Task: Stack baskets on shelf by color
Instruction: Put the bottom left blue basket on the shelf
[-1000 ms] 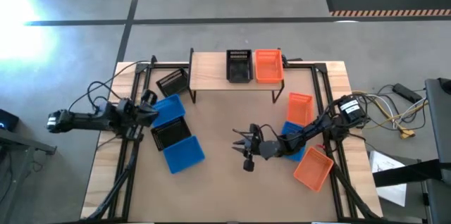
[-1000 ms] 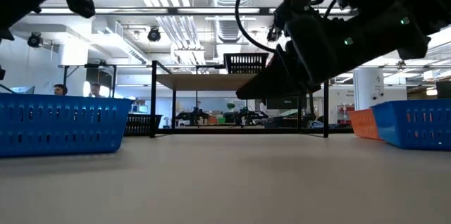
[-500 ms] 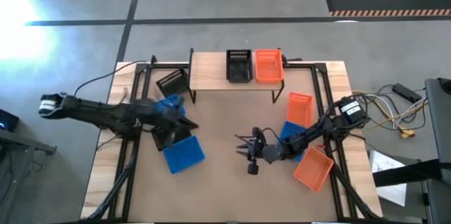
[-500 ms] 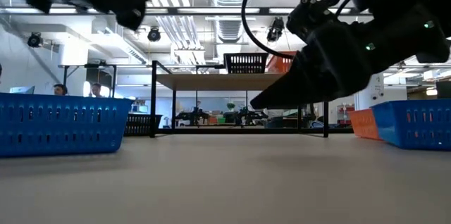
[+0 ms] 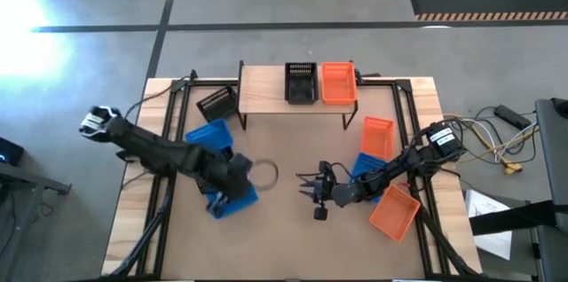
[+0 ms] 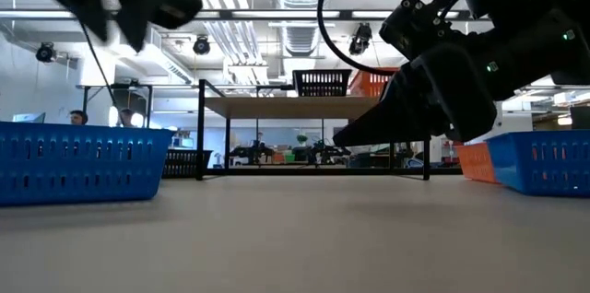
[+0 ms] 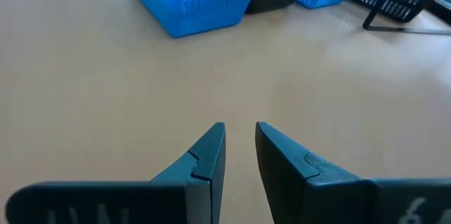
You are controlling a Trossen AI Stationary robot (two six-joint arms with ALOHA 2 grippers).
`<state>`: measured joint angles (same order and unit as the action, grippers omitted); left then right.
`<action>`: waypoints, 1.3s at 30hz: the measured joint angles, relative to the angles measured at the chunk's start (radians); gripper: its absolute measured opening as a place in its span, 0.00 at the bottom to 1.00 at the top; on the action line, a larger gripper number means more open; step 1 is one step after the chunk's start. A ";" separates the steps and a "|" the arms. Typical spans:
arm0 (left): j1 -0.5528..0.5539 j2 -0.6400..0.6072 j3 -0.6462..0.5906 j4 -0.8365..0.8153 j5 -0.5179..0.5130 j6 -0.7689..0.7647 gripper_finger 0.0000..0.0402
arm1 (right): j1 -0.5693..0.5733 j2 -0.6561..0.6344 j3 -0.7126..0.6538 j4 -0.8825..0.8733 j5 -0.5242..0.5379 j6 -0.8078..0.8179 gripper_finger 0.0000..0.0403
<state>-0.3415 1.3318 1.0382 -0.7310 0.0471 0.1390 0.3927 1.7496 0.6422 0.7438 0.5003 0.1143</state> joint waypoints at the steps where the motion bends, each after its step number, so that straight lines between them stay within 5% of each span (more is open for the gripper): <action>1: -0.027 0.023 0.026 -0.045 0.000 0.000 0.27 | 0.000 0.000 0.000 0.002 0.000 -0.006 0.18; 8: -0.204 0.137 0.064 -0.343 0.000 -0.025 0.50 | 0.000 0.000 0.000 0.027 0.000 -0.041 0.18; 14: -0.317 0.220 -0.022 -0.314 -0.026 -0.026 0.52 | 0.000 0.000 0.000 0.035 0.000 -0.050 0.18; 21: -0.314 0.293 -0.024 -0.206 -0.186 -0.024 0.37 | 0.000 0.000 0.000 0.039 0.000 -0.046 0.18; 29: -0.276 0.293 -0.012 -0.117 -0.189 -0.020 0.04 | 0.023 0.000 -0.002 0.035 0.000 -0.047 0.18; 39: -0.127 0.229 0.182 -0.115 -0.174 -0.021 0.00 | 0.056 -0.001 -0.011 -0.059 0.018 0.067 0.18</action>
<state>-0.4680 1.5609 1.2200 -0.8464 -0.1266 0.1183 0.4489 1.7487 0.6312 0.6849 0.5183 0.1816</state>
